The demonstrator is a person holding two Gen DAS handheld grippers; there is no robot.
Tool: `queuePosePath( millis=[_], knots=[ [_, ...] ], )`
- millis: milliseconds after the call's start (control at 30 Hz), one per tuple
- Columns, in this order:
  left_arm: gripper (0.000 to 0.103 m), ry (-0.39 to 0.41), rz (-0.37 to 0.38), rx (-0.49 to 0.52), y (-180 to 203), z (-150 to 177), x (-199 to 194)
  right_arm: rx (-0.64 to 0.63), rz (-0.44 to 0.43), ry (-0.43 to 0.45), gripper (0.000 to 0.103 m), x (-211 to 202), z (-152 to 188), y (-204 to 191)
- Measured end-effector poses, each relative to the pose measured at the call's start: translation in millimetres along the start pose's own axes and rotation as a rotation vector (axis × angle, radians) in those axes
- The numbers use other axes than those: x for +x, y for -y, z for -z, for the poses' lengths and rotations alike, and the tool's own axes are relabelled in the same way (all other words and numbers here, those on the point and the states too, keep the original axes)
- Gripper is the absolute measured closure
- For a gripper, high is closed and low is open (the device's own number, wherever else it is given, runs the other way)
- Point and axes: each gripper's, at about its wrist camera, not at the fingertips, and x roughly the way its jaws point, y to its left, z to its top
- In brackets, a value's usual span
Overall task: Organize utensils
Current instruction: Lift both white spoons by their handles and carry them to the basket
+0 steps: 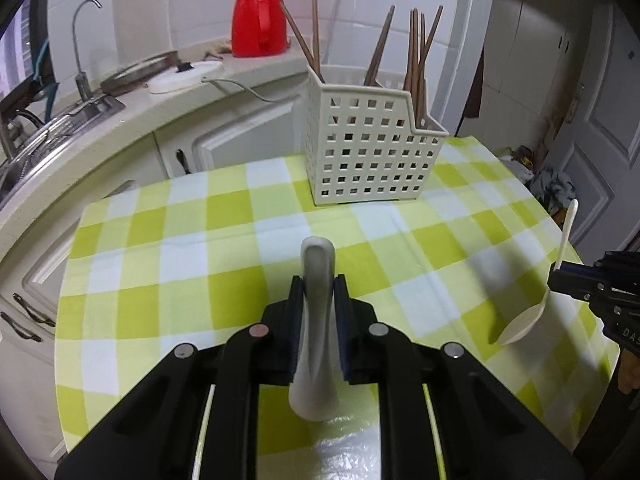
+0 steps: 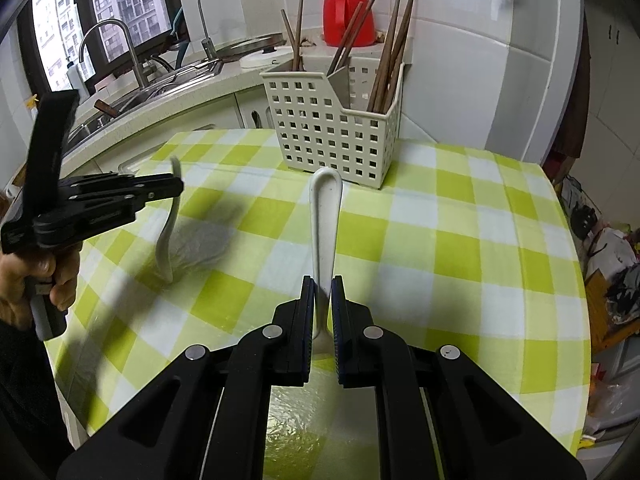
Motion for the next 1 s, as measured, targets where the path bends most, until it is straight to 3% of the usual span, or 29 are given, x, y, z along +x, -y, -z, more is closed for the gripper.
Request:
queuePosePath(
  millis=[267, 600, 800, 1000],
  knots=[
    [0.088, 0.01, -0.009, 0.001, 0, 12, -9, -0.004, 0.005, 0.006, 0.094, -3, 4, -4],
    [0.088, 0.065, -0.001, -0.02, 0, 0, -29, 0.007, 0.024, 0.05, 0.094, -11, -13, 6],
    [0.088, 0.146, 0.022, -0.025, 6, -28, -52, 0.026, 0.043, 0.112, 0.094, -23, -48, 18],
    [0.088, 0.258, 0.034, 0.002, 20, -85, -74, 0.088, 0.061, 0.202, 0.094, -32, -100, 29]
  ],
)
